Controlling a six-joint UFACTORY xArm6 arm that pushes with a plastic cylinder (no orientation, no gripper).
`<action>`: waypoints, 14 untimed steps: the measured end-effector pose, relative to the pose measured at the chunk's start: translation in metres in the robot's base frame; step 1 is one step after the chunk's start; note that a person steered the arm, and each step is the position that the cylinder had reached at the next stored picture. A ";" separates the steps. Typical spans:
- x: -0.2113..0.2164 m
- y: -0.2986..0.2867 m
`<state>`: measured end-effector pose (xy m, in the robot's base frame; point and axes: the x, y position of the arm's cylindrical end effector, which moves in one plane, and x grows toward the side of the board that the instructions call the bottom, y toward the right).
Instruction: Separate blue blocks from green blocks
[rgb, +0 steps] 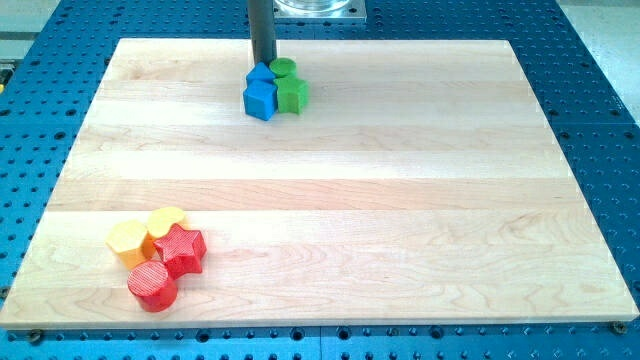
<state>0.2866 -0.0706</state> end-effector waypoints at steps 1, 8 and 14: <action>0.073 0.000; 0.053 -0.009; 0.228 -0.056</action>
